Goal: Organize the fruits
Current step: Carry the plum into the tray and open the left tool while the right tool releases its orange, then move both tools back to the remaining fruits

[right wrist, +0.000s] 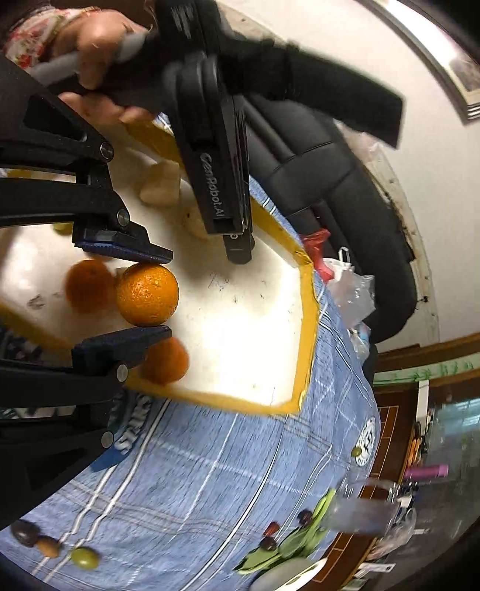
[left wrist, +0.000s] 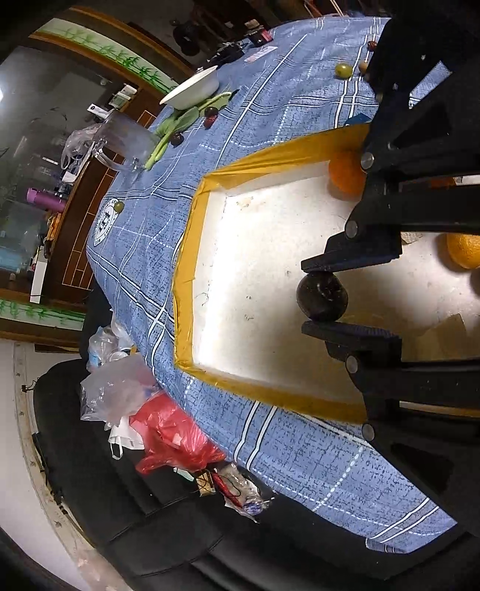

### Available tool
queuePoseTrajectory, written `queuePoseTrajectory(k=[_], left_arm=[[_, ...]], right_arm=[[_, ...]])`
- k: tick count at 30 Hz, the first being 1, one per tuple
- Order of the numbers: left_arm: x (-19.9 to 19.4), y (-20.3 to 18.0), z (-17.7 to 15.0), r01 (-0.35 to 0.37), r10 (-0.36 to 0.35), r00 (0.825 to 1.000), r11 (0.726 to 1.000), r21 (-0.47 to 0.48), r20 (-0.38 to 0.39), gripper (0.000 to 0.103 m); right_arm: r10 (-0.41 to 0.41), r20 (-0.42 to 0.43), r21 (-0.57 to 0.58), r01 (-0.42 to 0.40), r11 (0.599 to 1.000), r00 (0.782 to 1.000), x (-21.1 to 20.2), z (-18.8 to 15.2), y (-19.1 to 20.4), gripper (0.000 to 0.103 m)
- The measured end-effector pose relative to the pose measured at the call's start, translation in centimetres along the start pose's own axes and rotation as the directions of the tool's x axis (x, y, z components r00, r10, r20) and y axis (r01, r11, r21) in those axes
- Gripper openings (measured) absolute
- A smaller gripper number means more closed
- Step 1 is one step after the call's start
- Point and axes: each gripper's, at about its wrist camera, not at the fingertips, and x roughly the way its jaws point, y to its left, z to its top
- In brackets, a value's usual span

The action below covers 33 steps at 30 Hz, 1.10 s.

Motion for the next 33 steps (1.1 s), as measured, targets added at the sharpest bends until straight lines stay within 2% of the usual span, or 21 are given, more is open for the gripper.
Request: queuePoseTrajectory(k=[2, 4, 6, 8, 10, 14, 18, 22, 29, 33], left_arm=[[-0.1, 0.2, -0.1, 0.015, -0.015, 1.000, 1.000, -0.009, 0.004, 0.027], [-0.3, 0.4, 0.0, 0.032, -0.032, 0.999, 0.999, -0.018, 0.009, 0.033], [-0.8, 0.7, -0.1, 0.041, -0.041, 0.999, 0.999, -0.027, 0.028, 0.055], [-1.6, 0.8, -0.1, 0.049, -0.047, 0.997, 0.998, -0.033, 0.053, 0.061], [-2.1, 0.9, -0.2, 0.058, -0.055, 0.997, 0.998, -0.038, 0.062, 0.062], [-3.3, 0.9, -0.6, 0.077, -0.073, 0.995, 0.996, -0.051, 0.063, 0.064], [-5.1, 0.3, -1.4, 0.100, -0.095, 0.991, 0.993, -0.059, 0.097, 0.071], [-6.5, -0.9, -2.4, 0.118, -0.110, 0.987, 0.991, -0.061, 0.118, 0.073], [-8.1, -5.0, -5.2, 0.113, -0.114, 0.987, 0.993, 0.011, 0.117, 0.075], [-8.6, -6.6, -7.8, 0.118, -0.115, 0.985, 0.993, -0.013, 0.129, 0.081]], right_arm=[[-0.007, -0.015, -0.012, 0.007, 1.000, 1.000, 0.9, 0.3, 0.2, 0.038], [-0.026, -0.009, -0.024, 0.026, 0.999, 1.000, 1.4, 0.6, 0.5, 0.039], [-0.035, -0.006, -0.023, 0.035, 0.999, 0.999, 1.8, 1.0, 0.6, 0.040], [-0.032, 0.003, -0.011, 0.032, 0.999, 0.999, 1.6, 1.1, 0.5, 0.043], [-0.035, 0.016, -0.009, 0.035, 0.999, 0.999, 1.3, 1.0, 0.6, 0.049], [-0.033, 0.037, 0.020, 0.032, 0.999, 0.999, 0.2, 0.8, 0.2, 0.049], [-0.032, 0.082, 0.053, 0.028, 0.998, 0.996, -2.5, -0.1, -0.7, 0.049], [-0.056, 0.125, 0.099, 0.044, 0.994, 0.991, -5.5, -1.7, -2.2, 0.057], [-0.118, 0.150, 0.200, 0.087, 0.976, 0.982, -9.7, -5.8, -5.7, 0.057], [-0.168, 0.150, 0.276, 0.121, 0.953, 0.974, -11.7, -8.3, -8.5, 0.057]])
